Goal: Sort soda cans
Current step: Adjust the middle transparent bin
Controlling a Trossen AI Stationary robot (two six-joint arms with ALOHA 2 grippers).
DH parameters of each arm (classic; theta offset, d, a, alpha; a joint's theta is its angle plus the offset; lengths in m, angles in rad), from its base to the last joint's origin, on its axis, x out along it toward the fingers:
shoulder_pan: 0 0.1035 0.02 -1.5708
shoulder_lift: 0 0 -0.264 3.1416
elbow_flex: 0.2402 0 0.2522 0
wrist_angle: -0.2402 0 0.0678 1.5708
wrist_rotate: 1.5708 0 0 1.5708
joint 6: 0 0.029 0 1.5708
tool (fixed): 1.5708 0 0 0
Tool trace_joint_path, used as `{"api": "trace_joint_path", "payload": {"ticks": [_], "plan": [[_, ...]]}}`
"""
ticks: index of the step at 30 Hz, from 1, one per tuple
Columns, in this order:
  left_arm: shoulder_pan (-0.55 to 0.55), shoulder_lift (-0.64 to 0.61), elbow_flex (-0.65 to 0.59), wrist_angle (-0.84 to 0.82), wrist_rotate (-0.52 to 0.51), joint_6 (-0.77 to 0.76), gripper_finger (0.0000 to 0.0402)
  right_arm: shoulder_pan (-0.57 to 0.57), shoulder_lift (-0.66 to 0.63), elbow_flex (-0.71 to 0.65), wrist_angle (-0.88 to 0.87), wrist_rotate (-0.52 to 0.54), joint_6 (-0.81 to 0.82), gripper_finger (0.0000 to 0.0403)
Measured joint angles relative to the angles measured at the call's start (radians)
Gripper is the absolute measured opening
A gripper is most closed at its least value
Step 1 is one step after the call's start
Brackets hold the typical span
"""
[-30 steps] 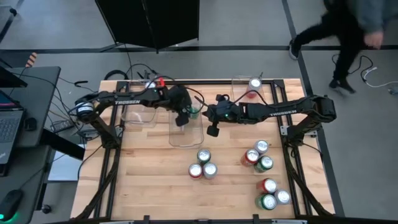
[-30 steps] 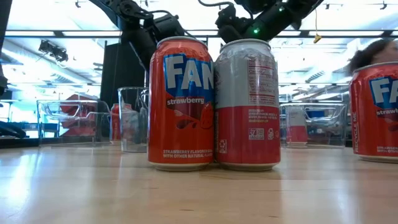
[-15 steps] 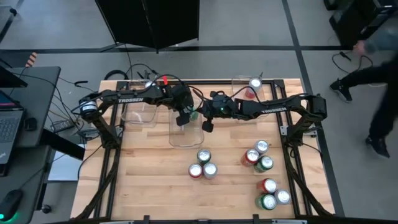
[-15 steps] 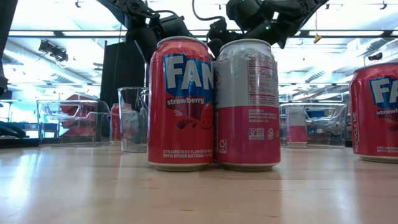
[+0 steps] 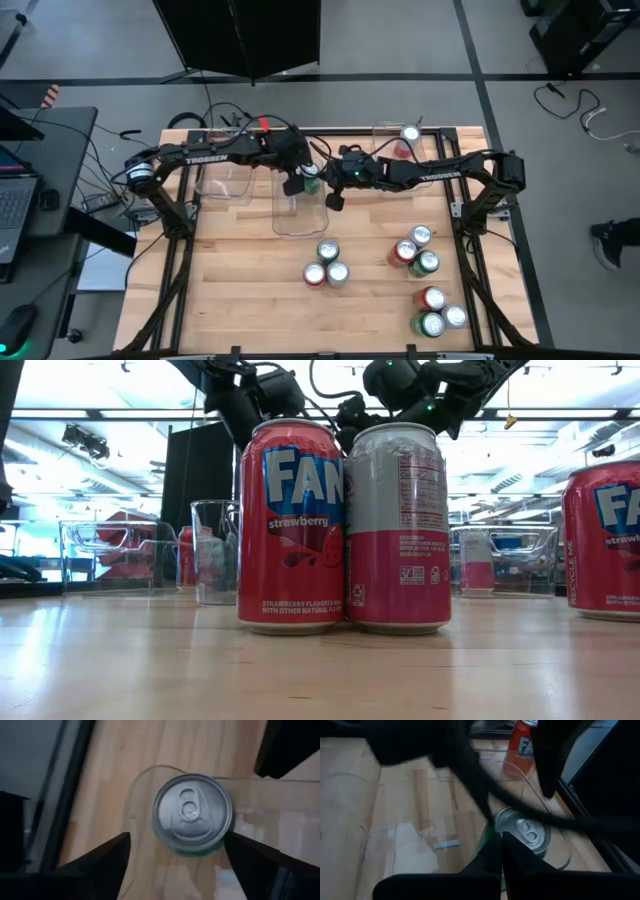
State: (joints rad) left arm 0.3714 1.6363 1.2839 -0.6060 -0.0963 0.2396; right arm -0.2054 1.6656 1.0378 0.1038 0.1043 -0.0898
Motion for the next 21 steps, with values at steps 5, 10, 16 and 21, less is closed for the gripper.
{"api": "trace_joint_path", "payload": {"ticks": [5,10,16,21], "plan": [[-0.005,-0.075,-0.021,-0.007,0.026,0.022,0.023,0.0,-0.028,0.0,-0.03,0.0,-0.011,0.0],[-0.013,-0.187,-0.084,-0.032,0.214,0.038,0.0116,0.004,-0.051,0.0,-0.068,0.0,-0.017,0.0],[-0.134,-0.288,-0.18,-0.07,0.442,0.033,0.0017,0.016,-0.056,0.0,-0.103,0.0,-0.018,0.0],[-0.315,-0.294,-0.245,-0.059,0.419,0.019,0.0009,0.031,-0.056,0.0,-0.104,0.0,-0.018,0.0]]}}
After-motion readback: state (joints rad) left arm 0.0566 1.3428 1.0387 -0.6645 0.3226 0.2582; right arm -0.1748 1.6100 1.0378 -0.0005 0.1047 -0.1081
